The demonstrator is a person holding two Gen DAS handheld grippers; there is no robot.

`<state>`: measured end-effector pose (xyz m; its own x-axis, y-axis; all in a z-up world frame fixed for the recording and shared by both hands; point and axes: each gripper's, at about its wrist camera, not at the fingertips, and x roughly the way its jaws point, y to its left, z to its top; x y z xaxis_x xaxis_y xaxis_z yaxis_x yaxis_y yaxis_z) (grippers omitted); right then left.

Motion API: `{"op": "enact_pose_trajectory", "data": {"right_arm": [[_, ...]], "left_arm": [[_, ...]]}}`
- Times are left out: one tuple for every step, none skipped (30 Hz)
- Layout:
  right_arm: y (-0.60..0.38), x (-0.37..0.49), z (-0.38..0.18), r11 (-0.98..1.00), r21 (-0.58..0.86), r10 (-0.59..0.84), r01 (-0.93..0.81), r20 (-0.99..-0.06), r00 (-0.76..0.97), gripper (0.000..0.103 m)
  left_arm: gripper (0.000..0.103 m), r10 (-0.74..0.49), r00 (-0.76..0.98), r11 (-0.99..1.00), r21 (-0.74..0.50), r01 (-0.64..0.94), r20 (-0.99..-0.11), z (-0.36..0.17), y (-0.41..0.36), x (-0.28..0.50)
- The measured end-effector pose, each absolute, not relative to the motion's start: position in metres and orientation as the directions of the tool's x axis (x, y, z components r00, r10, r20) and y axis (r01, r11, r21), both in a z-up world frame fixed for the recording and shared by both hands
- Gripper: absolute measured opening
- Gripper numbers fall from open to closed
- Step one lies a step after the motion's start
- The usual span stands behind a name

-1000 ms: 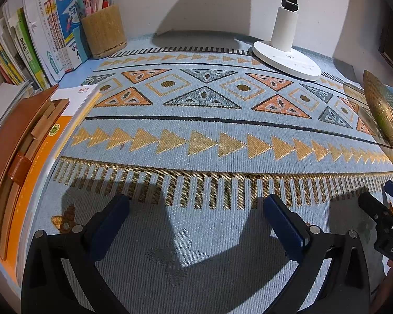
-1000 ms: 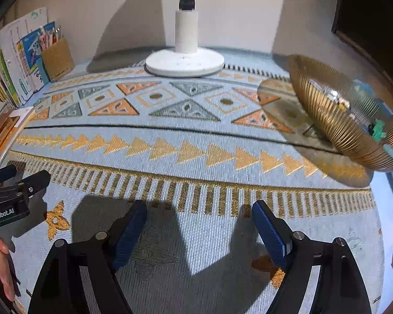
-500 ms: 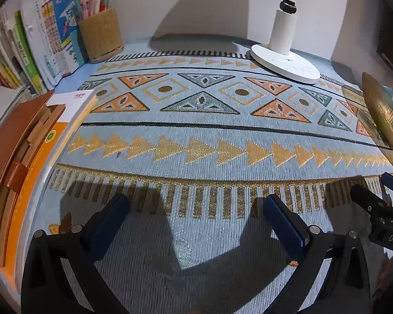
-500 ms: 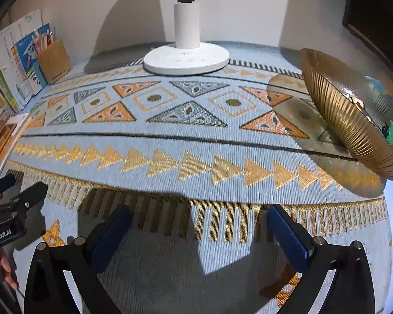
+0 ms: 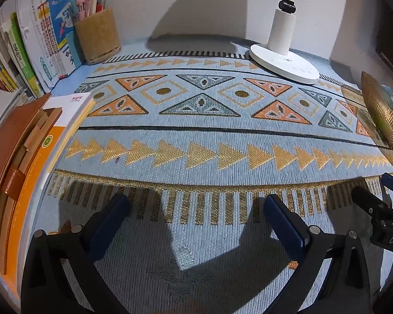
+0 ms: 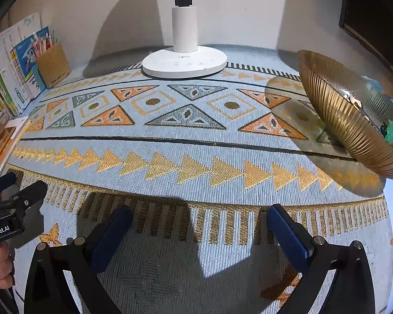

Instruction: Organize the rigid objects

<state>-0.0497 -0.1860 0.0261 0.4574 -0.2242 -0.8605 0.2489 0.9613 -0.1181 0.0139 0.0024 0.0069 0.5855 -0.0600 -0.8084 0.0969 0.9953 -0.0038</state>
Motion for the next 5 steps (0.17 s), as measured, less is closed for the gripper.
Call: {"op": "enact_pose_trajectory", "data": {"right_arm": [[-0.1861,-0.0496,0.0259,0.961,-0.118,-0.224,0.249,-0.861,0.457,0.103],[-0.1861,-0.0496,0.0259,0.961,-0.118,-0.224,0.249,-0.861,0.457,0.103],[-0.1858,-0.0497,0.0262,0.961,-0.118,-0.224,0.249,-0.861,0.457,0.103],[-0.1861,-0.0496,0.0259,0.961,-0.118,-0.224,0.249,-0.861,0.457,0.103],[-0.1861,-0.0496,0.0259,0.961,-0.118,-0.224,0.249,-0.861,0.457,0.103]], "left_arm": [[0.103,-0.06,0.586,0.995,-0.004,0.097,-0.808,0.0069,0.0024,0.0139],[0.103,-0.06,0.586,0.995,-0.004,0.097,-0.808,0.0069,0.0024,0.0138],[0.103,-0.059,0.585,0.995,-0.003,0.097,-0.809,0.0069,0.0022,0.0139],[0.103,-0.059,0.585,0.995,-0.003,0.097,-0.809,0.0069,0.0026,0.0139],[0.103,-0.06,0.585,0.995,-0.004,0.097,-0.809,0.0069,0.0026,0.014]]}}
